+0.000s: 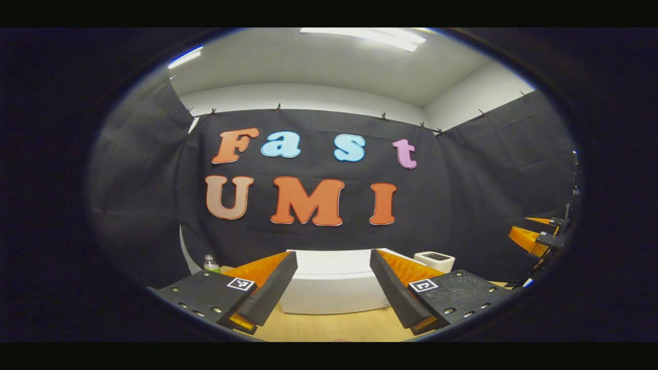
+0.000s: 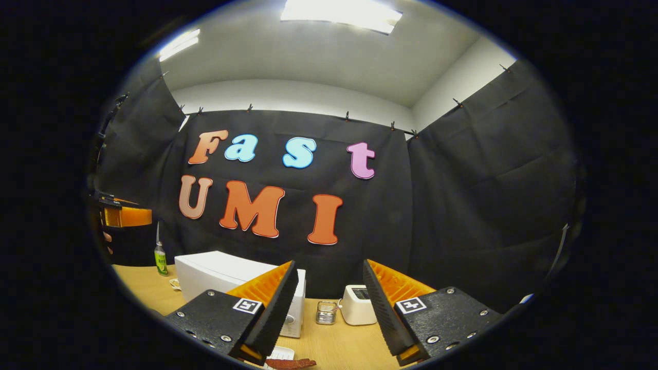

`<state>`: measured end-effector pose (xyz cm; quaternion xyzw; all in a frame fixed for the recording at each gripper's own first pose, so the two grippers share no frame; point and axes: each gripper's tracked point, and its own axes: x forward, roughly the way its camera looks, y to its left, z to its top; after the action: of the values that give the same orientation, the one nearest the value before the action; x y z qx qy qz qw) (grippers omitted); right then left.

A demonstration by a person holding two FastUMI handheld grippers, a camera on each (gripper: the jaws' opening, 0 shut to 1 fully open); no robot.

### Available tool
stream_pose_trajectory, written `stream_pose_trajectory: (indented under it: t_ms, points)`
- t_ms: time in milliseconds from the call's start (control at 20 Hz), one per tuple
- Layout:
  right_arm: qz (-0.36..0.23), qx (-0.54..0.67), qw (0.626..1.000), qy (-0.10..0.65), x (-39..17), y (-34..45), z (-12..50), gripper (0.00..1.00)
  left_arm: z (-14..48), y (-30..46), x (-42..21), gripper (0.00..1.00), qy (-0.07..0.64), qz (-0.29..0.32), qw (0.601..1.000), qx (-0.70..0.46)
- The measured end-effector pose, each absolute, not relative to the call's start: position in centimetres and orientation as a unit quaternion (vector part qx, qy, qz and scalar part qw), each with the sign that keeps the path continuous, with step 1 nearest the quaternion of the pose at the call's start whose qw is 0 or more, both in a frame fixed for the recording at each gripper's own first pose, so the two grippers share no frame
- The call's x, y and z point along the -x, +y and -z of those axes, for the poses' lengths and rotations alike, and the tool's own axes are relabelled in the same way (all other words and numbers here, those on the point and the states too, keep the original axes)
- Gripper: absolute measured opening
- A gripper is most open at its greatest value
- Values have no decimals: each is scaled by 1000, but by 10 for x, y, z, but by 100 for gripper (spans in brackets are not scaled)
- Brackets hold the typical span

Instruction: Open the microwave oven with the left hand, put the food in, and close the microwave oven.

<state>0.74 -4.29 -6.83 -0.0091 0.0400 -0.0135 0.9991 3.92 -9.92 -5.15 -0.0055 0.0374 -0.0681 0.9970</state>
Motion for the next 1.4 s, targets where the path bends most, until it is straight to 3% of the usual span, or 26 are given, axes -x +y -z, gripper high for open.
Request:
stream_pose_trajectory:
  t_ms: [200, 450, 850, 900, 1000, 1200, 1400]
  points:
    - [22, 24, 999, 28, -1, -61, 77, 81, 80, -145, -49, 89, 47, 105, 993, 12]
    - [28, 11, 999, 39, 8, -80, 101, 84, 131, -198, -64, 92, 76, 140, 987, 4]
    - [45, 22, 995, 87, 15, -100, 160, 92, 247, -248, -106, 95, 141, 126, 982, -12]
    - [43, 19, 994, 93, 17, -100, 168, 93, 262, -253, -111, 94, 150, 126, 980, -12]
    - [37, 15, 994, 105, 19, -101, 182, 93, 292, -265, -119, 79, 173, 131, 976, -4]
    - [38, 17, 992, 118, 22, -111, 201, 92, 329, -273, -137, 70, 201, 117, 972, -16]
    - [48, 19, 989, 135, 26, -123, 220, 92, 352, -281, -152, 54, 220, 111, 969, -10]
